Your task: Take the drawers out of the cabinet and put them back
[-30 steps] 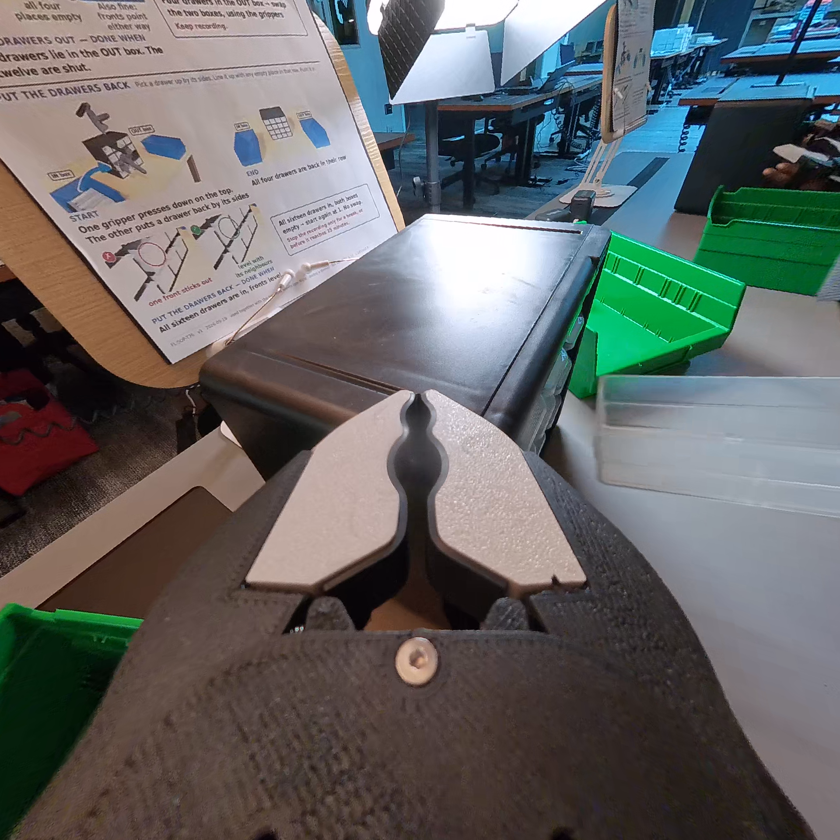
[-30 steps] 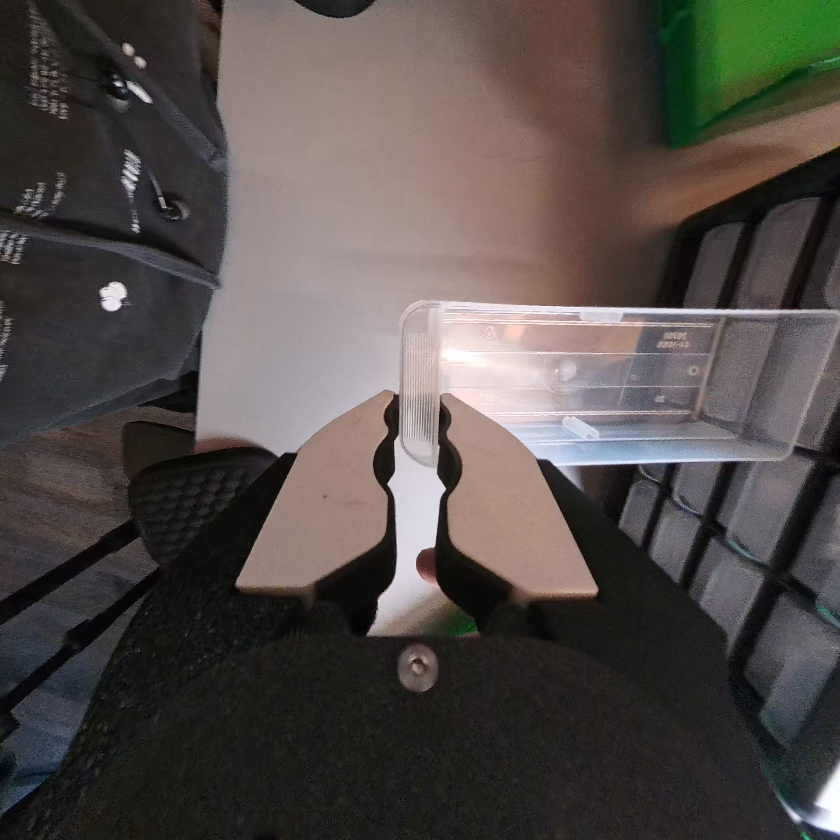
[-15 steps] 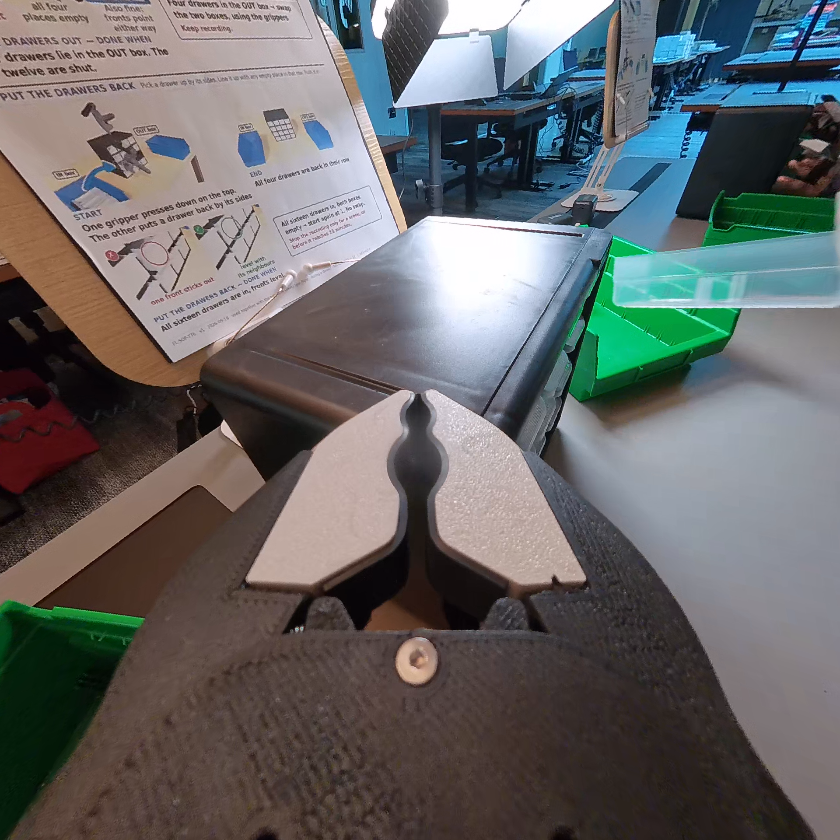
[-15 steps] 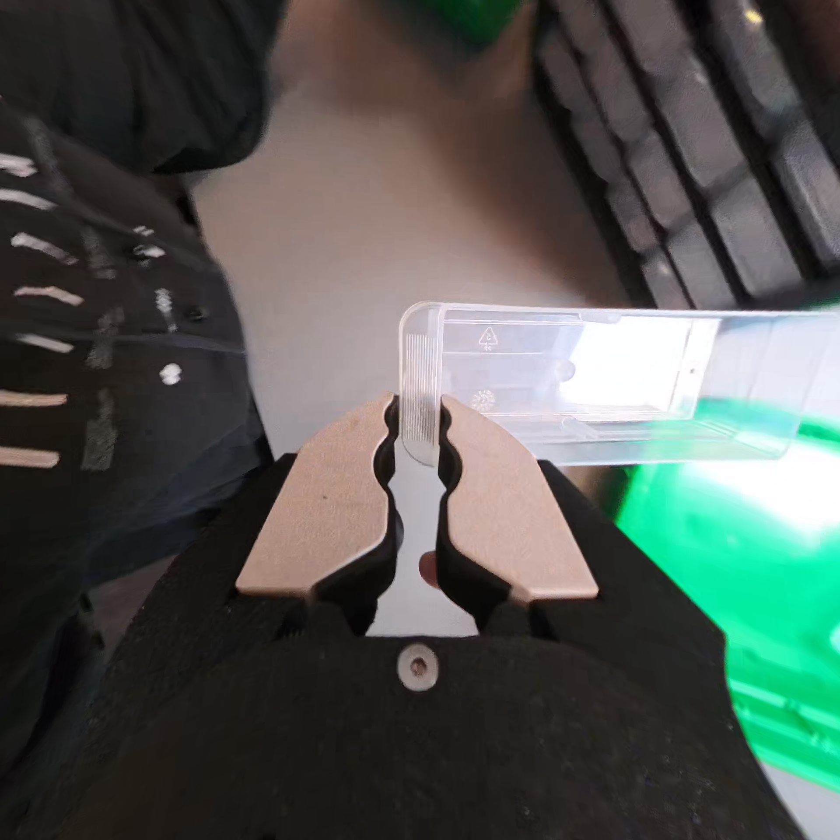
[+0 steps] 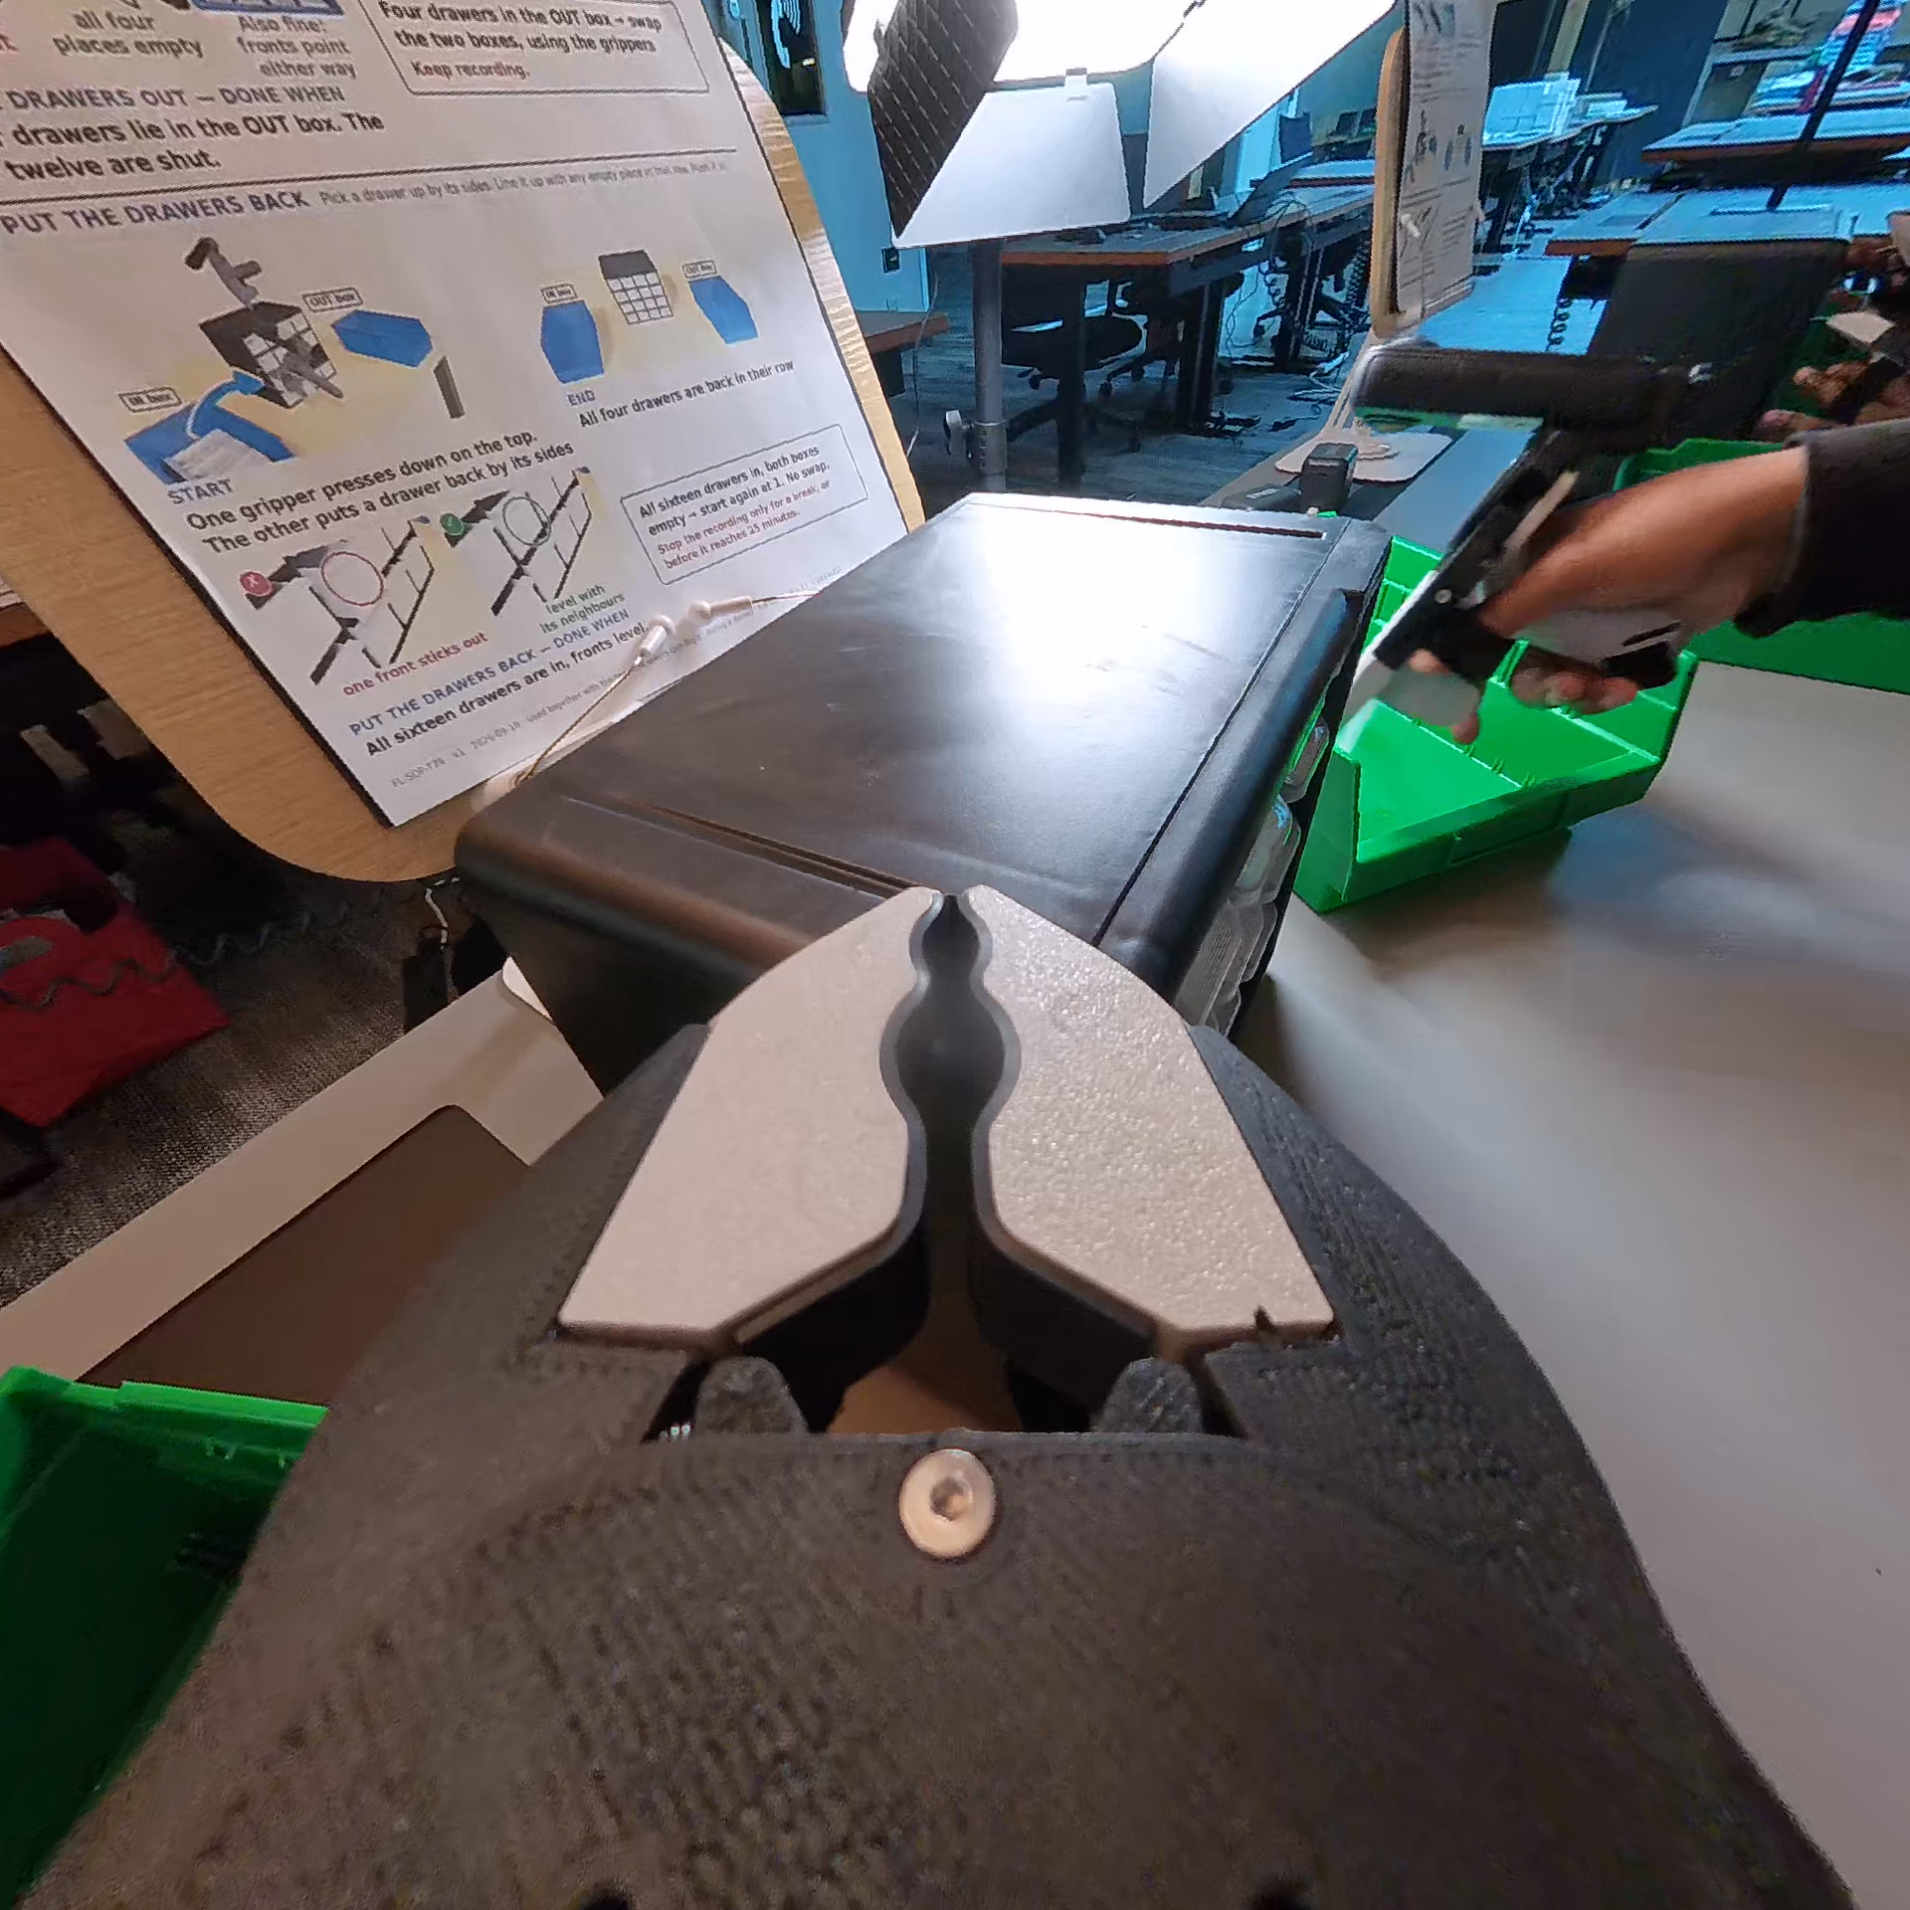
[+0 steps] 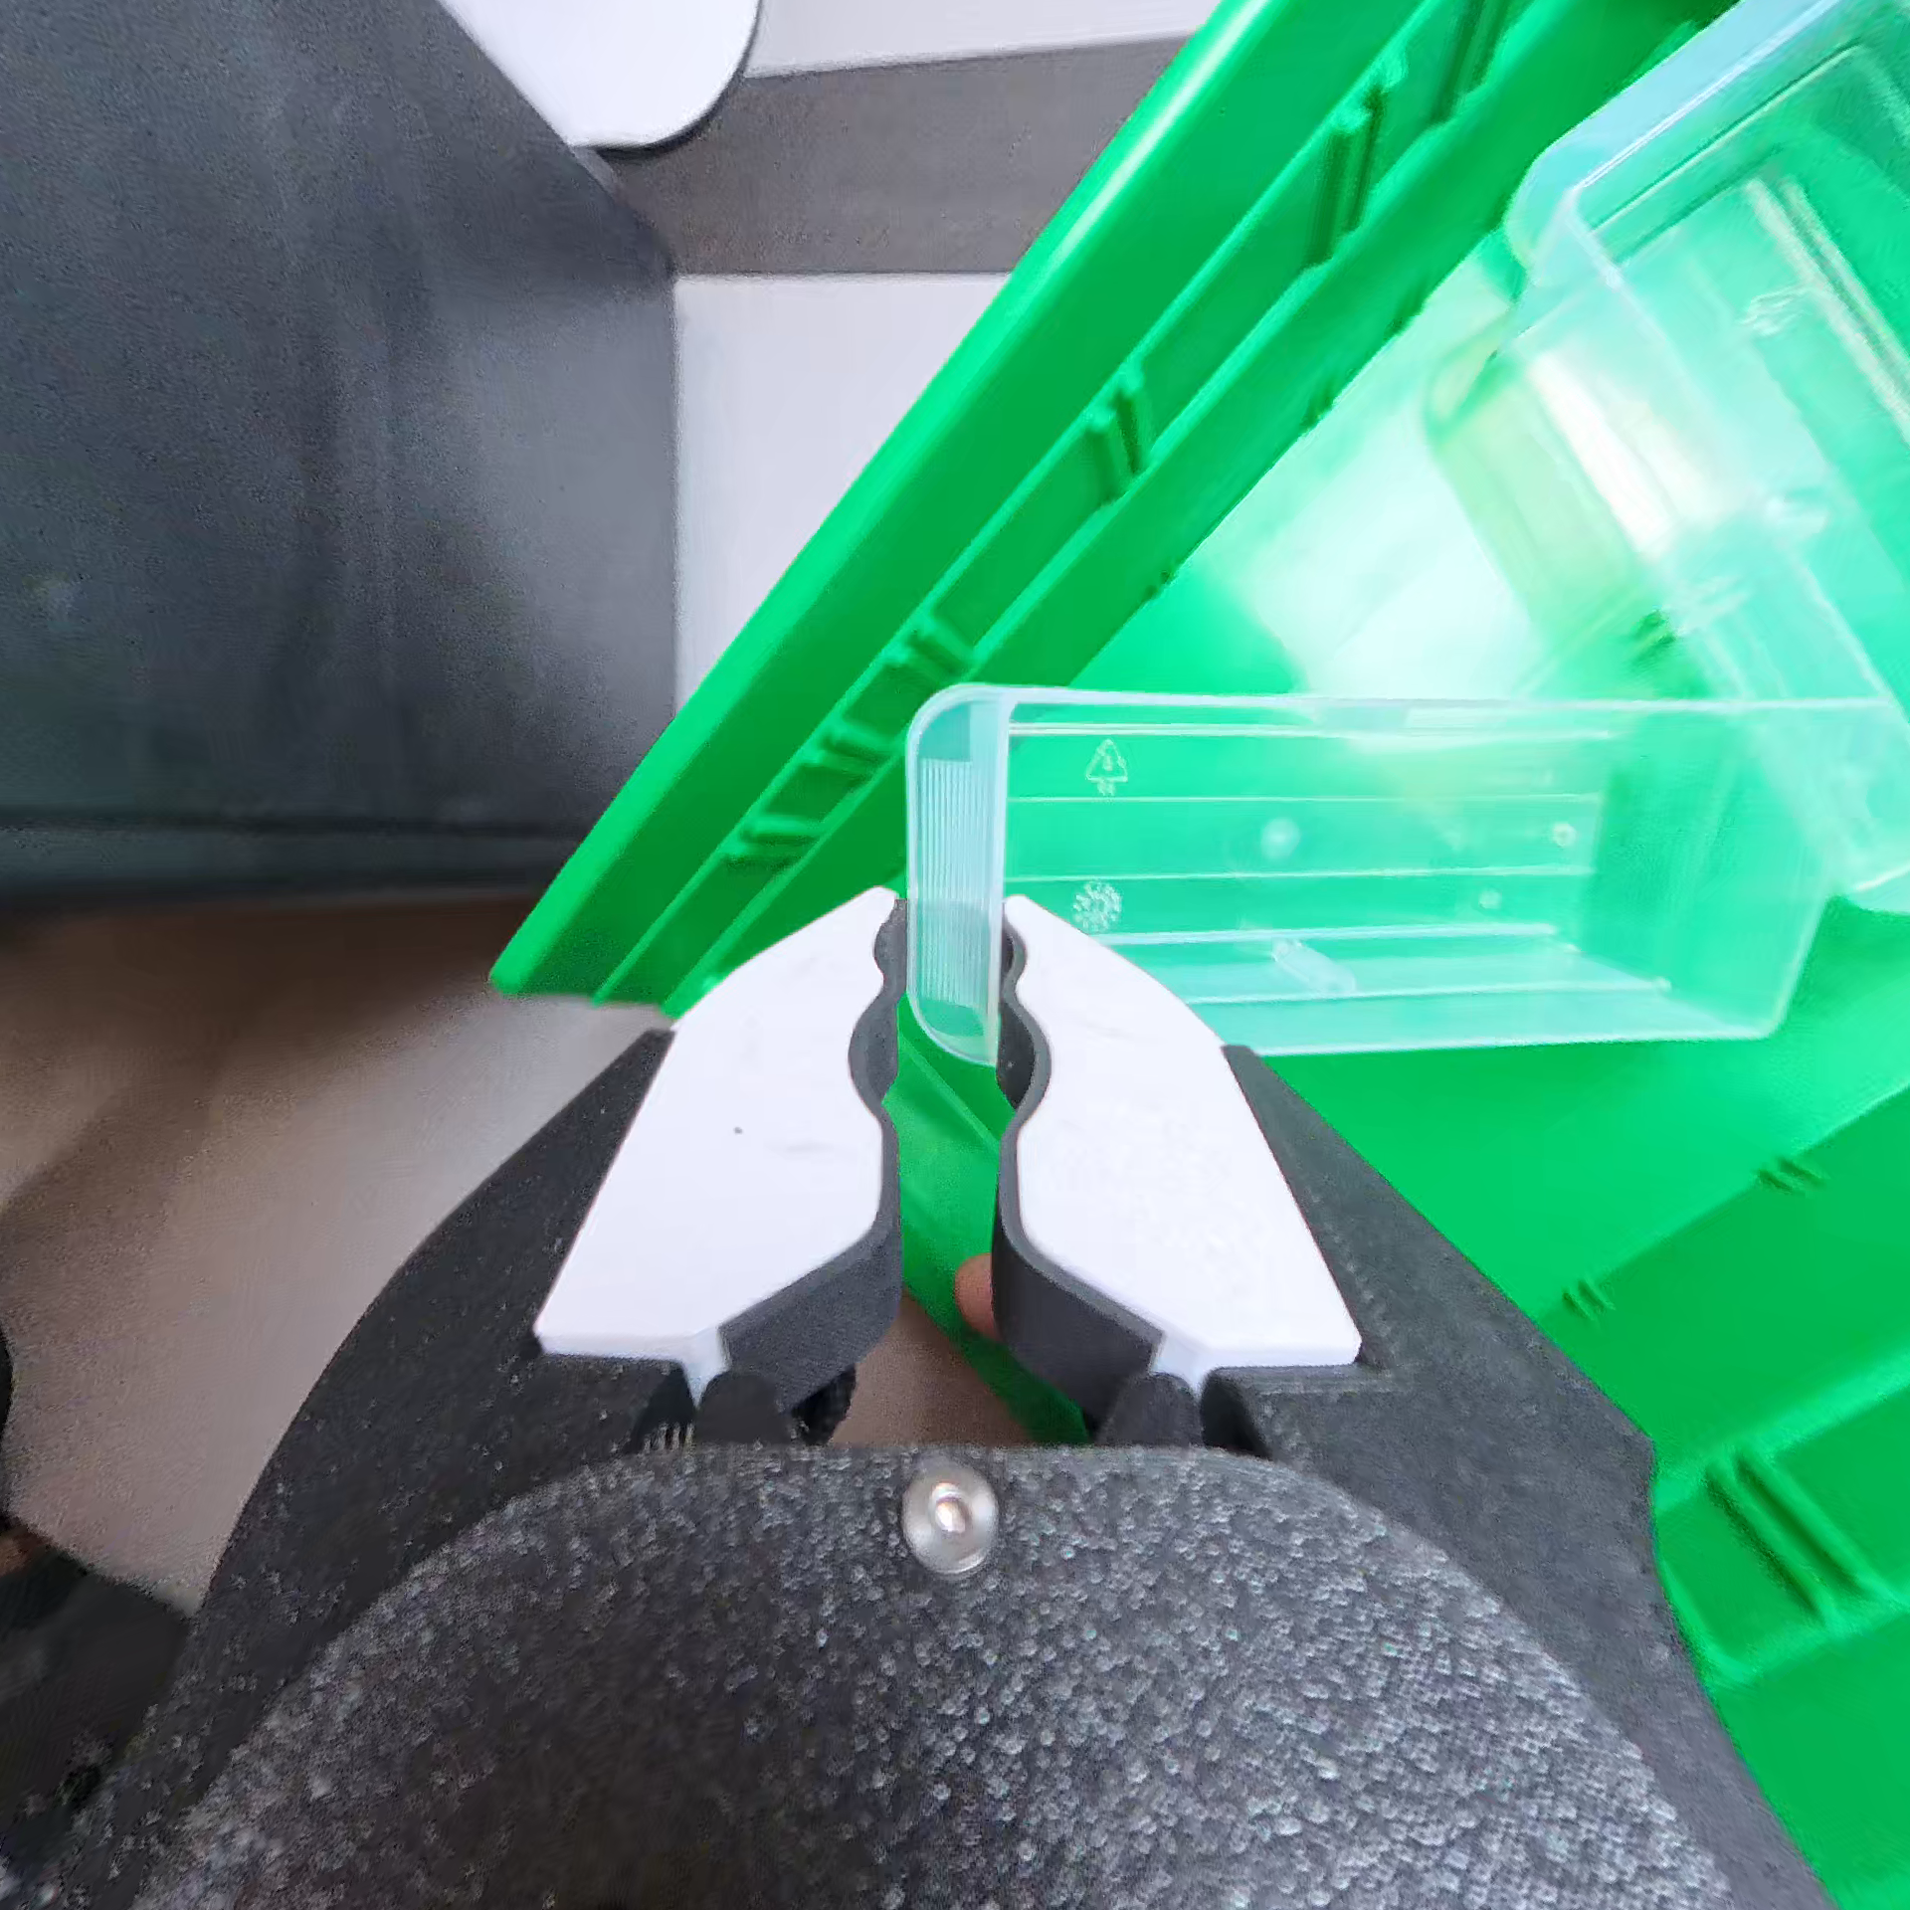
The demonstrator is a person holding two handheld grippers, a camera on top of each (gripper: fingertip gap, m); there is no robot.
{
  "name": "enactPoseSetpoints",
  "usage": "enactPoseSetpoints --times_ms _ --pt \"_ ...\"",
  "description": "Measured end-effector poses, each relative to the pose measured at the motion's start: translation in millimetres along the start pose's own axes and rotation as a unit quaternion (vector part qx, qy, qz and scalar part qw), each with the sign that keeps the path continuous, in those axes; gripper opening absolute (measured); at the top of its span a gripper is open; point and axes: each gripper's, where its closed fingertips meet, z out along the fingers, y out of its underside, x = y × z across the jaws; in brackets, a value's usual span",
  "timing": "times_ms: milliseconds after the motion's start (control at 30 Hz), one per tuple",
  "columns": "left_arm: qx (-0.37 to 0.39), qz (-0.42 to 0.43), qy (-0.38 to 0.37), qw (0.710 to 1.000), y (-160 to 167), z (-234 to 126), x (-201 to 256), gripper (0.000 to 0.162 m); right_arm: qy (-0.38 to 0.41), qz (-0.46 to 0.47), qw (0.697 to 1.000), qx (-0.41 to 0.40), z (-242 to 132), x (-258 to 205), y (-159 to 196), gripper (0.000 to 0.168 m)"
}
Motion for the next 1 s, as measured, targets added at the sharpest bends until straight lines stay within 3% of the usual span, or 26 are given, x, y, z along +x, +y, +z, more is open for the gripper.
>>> enactPoseSetpoints --times_ms 400,600,733,833,900,1000 --pt "0.006 -0.003 0.009 1.000 0 0 0 0.000 0.102 0.006 0.995 0.003 32 66 -53 0.015" --pt "0.014 -0.011 0.024 1.000 0 0 0 0.000 0.058 -0.176 0.982 0.024 20 35 -61 0.025" --pt "0.020 -0.021 0.033 0.999 0 0 0 0.000 0.023 -0.306 0.952 -0.002 14 22 -37 0.034" --pt "0.020 -0.020 0.033 0.999 0 0 0 0.000 0.042 -0.361 0.930 -0.050 18 34 -13 0.036" --pt "0.020 -0.019 0.032 0.999 0 0 0 0.000 0.072 -0.385 0.917 -0.069 23 46 -5 0.032" --pt "0.021 -0.020 0.032 0.999 0 0 0 0.000 0.117 -0.392 0.910 -0.064 26 61 -10 0.011"
